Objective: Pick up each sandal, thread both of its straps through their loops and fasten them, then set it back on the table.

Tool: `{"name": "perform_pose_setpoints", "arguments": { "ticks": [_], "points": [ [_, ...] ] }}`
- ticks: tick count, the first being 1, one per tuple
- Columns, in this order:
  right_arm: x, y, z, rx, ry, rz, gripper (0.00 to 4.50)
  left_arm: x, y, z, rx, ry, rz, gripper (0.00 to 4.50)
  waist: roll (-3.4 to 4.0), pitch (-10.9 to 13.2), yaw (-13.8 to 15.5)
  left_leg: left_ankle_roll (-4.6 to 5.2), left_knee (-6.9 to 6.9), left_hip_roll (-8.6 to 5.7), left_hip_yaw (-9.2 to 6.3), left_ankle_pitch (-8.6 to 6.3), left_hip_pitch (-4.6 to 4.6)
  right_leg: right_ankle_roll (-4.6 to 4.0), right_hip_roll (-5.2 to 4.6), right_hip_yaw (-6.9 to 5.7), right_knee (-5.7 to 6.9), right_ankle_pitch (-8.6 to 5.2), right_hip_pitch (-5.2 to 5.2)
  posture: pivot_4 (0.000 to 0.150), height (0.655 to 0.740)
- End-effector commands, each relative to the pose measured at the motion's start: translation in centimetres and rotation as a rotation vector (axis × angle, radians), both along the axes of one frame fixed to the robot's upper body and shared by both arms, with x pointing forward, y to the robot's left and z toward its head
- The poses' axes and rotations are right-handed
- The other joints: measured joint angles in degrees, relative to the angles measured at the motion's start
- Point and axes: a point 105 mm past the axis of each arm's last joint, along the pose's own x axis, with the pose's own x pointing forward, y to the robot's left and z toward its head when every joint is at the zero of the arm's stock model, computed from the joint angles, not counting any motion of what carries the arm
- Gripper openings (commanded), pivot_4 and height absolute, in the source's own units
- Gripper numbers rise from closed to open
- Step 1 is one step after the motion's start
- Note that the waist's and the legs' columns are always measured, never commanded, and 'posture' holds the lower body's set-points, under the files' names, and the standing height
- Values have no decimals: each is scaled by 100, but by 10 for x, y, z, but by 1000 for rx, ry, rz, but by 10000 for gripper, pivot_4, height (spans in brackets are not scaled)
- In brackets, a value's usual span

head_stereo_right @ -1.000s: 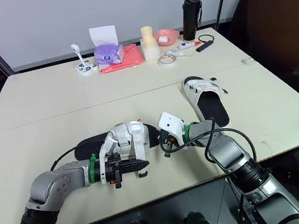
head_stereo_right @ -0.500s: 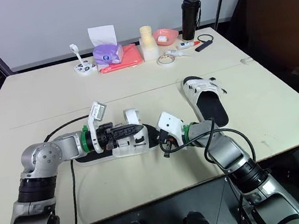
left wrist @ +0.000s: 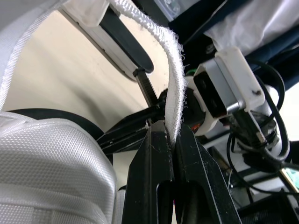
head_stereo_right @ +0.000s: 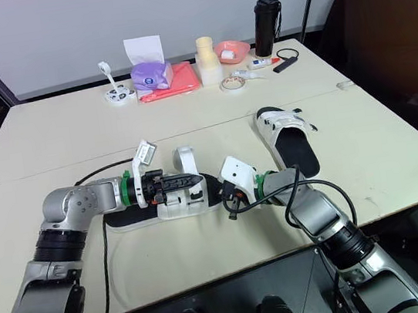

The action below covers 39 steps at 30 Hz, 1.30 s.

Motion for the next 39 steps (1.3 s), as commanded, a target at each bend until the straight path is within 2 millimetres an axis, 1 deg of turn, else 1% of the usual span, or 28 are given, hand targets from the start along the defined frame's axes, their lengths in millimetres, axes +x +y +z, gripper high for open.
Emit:
{"name": "perform_pose_setpoints", "arguments": {
  "ticks": [1, 6, 13, 18, 22, 27, 31, 39],
  "points": [
    [-5, 0, -18, -31, 59, -9, 0, 4, 1, -2, 27, -21, 8, 94, 0, 0, 1, 0, 0, 0, 0, 0, 0, 0, 0, 0, 0, 0, 0, 1500, 7400],
    [-5, 0, -18, -31, 59, -10, 0, 4, 0, -4, 52, -58, 7, 94, 0, 0, 3, 0, 0, 0, 0, 0, 1, 0, 0, 0, 0, 0, 1, 1500, 7400],
    [-5, -1, -18, -32, 60, -11, 0, 1, -2, -6, 55, -65, 9, 94, 0, 0, 4, 0, 0, 0, 0, 0, 1, 0, 0, 0, 0, 0, 1, 1500, 7400],
    [-4, -1, -18, -35, 59, -11, 0, -1, -2, -12, 76, -64, 12, 94, 0, 0, 4, 0, 0, 0, 0, 0, 1, 0, 0, 0, 0, 0, 1, 1500, 7400],
    [-4, -2, -18, -37, 59, -11, 0, -4, -4, -14, 104, -99, 2, 94, 0, 0, 4, 0, 0, 0, 0, 0, 2, 0, 0, 0, 0, 0, 2, 1500, 7400],
    [-4, -2, -18, -37, 59, -12, 0, -7, -6, -11, 132, -172, -17, 94, 0, 0, 4, 0, -1, 0, 0, 0, 2, 0, -1, 0, -2, 0, 2, 1500, 7400],
    [-4, -1, -18, -36, 60, -12, 0, -4, -4, -11, 163, -228, -9, 94, 0, 0, 2, 0, -1, 0, 0, 0, 2, 0, 0, 0, -2, 0, 2, 1500, 7400],
    [-4, 0, -18, -33, 58, -13, 0, -1, 3, -16, 191, -250, 4, 94, 0, 0, -3, 0, -4, 0, 0, 0, 2, 0, 0, 0, -3, 0, 1, 1500, 7400]
  ]
}}
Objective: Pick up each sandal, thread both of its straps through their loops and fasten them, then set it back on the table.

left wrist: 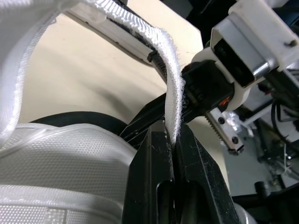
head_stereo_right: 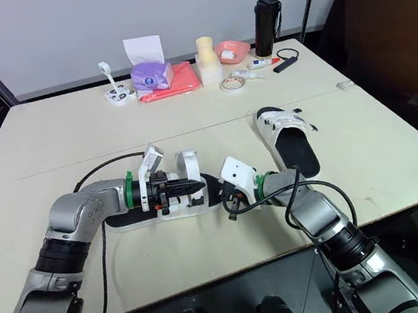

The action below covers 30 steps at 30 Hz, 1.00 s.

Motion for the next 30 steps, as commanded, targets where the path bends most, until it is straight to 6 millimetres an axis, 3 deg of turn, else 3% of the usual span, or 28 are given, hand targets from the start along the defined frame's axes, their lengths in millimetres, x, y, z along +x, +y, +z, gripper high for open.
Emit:
{"name": "perform_pose_setpoints", "arguments": {
  "ticks": [1, 10, 18, 30],
  "points": [
    [-4, -1, -18, -34, 59, -13, 0, 1, 8, -6, 37, 6, 18, 94, 0, 0, -2, 0, 0, 0, 0, 0, 0, 0, 0, 0, 0, 0, 0, 1500, 7400],
    [-3, -2, -17, -36, 59, -13, 0, 2, 17, -7, 52, -8, 25, 94, 0, 0, -7, 0, -5, 0, 0, 0, 0, 0, 0, 0, -1, 0, -3, 1500, 7400],
    [-3, -2, -18, -39, 59, -12, 0, -10, 14, -10, 53, 12, -30, 94, 0, 0, -11, 0, -8, 1, 0, 0, 0, 0, 0, 0, -2, 0, -4, 1500, 7400],
    [-3, -2, -18, -43, 56, -10, 0, -23, 3, -11, 41, -140, -117, 94, 0, 0, 0, 0, -9, 1, 0, 0, 0, 0, 0, 0, -6, 0, -2, 1500, 7400]
  ]
}}
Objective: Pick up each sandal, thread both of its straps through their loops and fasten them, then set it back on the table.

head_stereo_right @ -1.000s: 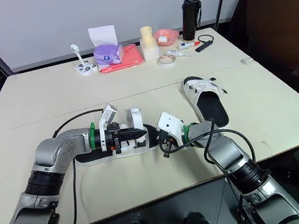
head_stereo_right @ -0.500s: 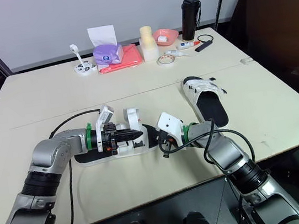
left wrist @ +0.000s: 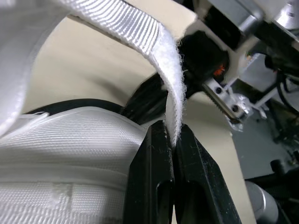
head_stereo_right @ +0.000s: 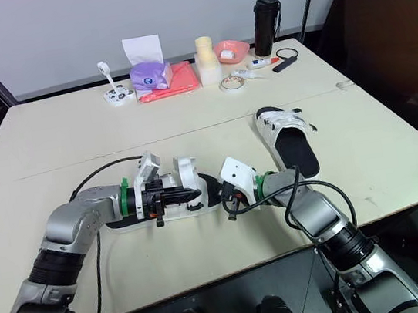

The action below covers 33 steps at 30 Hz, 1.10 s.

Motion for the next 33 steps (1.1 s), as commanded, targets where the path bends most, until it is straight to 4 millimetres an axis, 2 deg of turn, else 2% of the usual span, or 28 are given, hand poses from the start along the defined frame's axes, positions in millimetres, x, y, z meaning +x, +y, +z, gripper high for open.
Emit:
{"name": "perform_pose_setpoints", "arguments": {
  "ticks": [1, 4, 9, 15, 25, 28, 31, 33],
  "points": [
    [-3, -3, -18, -43, 57, -14, 0, -9, -4, -1, 16, -34, -53, 94, 0, 0, -2, 0, 0, 0, 0, 0, 0, 0, 0, 0, 0, 0, 0, 1500, 7400],
    [-3, -3, -18, -43, 57, -14, 0, -13, -4, -4, 41, -61, -78, 94, 0, 0, -4, 0, 0, 0, 0, 0, -1, 0, 0, 0, -1, 0, -1, 1500, 7400],
    [-3, -2, -18, -41, 57, -14, 0, -16, 5, -27, 152, -112, -98, 94, 1, 0, -6, 0, -3, 0, 1, 0, 0, 0, 0, 0, -3, 0, 0, 1500, 7400],
    [-3, -2, -18, -39, 59, -14, 0, 0, 13, -34, 190, -178, -8, 94, 1, -2, -2, 0, -3, 0, 1, 0, 2, -1, 0, 0, -4, 0, 2, 1500, 7400],
    [-3, -3, -18, -40, 59, -14, 0, -8, 17, -44, 239, -175, -69, 94, 2, -5, -5, 0, -3, 0, 1, 0, 6, -1, 0, 0, -3, 0, 5, 1500, 7400],
    [-3, -3, -18, -41, 60, -13, 0, -8, 19, -43, 245, -163, -69, 8332, 3, -7, -6, 1, -4, 0, 1, 0, 7, 0, 0, 0, -3, 0, 6, 1500, 7400],
    [-3, -3, -18, -41, 60, -12, 0, -8, 22, -38, 235, -157, -71, 21840, 3, -7, -6, 1, -5, 0, 1, 0, 8, -1, 0, 0, -3, 0, 6, 1500, 7400],
    [-3, -3, -18, -42, 60, -12, 0, -12, 23, -31, 217, -159, -84, 32377, 3, -7, -7, 1, -5, 0, 1, -1, 8, 0, 0, 0, -4, -1, 6, 1500, 7400]
  ]
}}
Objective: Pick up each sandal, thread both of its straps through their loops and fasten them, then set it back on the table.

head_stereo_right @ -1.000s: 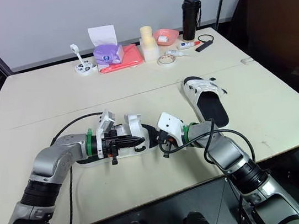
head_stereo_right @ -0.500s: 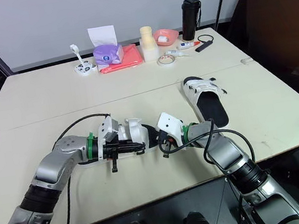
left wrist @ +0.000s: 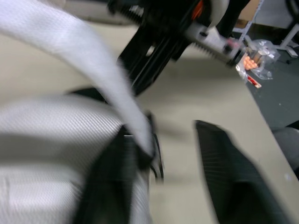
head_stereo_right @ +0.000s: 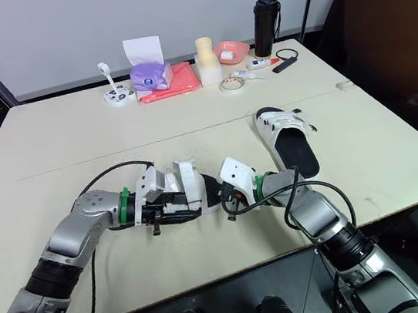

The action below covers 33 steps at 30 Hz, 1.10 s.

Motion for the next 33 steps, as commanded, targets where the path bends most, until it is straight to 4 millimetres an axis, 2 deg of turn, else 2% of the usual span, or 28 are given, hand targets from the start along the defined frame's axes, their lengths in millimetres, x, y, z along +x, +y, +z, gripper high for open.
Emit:
{"name": "perform_pose_setpoints", "arguments": {
  "ticks": [1, 2, 3, 11, 16, 19, 25, 33],
  "points": [
    [-3, -3, -18, -42, 61, -13, 0, -7, 14, -8, 41, 71, 12, 37582, 0, 0, -4, 0, 0, 0, 0, 0, 0, 0, 0, 0, 0, 0, 0, 1500, 7400],
    [-3, -3, -18, -42, 61, -13, 0, -12, 15, -4, 35, 79, -6, 42849, 0, 0, -3, 0, 0, 0, 0, 0, 0, 0, 0, 0, 1, 0, 0, 1500, 7400],
    [-4, -3, -18, -42, 61, -13, 0, -15, 15, -2, 31, 86, -18, 44462, 0, 0, -3, 0, -1, 1, 0, 0, 0, 0, 0, 0, 1, 0, -1, 1500, 7400],
    [-4, -3, -19, -41, 65, -10, 0, -45, 27, 17, 15, 141, -80, 44462, 0, 2, 0, 2, -4, 2, 2, -1, -3, -1, 0, 2, -2, -1, -6, 1500, 7400],
    [-5, -2, -20, -40, 66, -8, 0, -51, 33, 22, 2, 163, -46, 44462, -5, 4, 7, 2, -1, 2, -1, -1, -6, -2, 0, 1, -1, -1, -6, 1500, 7400],
    [-5, -2, -20, -39, 66, -8, 0, -48, 29, 17, -25, 129, 3, 44462, -3, 4, 2, 1, -4, 2, 1, -1, -5, -2, -1, 2, -3, -1, -7, 1500, 7400],
    [-5, 0, -19, -38, 64, -5, 0, -44, 20, -6, -85, 128, 100, 44462, -5, 4, 6, 1, -2, 2, 0, -1, -7, -3, -1, 2, -3, -1, -7, 1500, 7400],
    [-6, -2, -20, -41, 67, -5, 0, -41, 11, -6, -133, 85, 137, 44462, -5, 4, 8, 1, -2, 2, 0, -1, -7, -3, -1, 2, -4, 0, -7, 1500, 7400]
  ]
}}
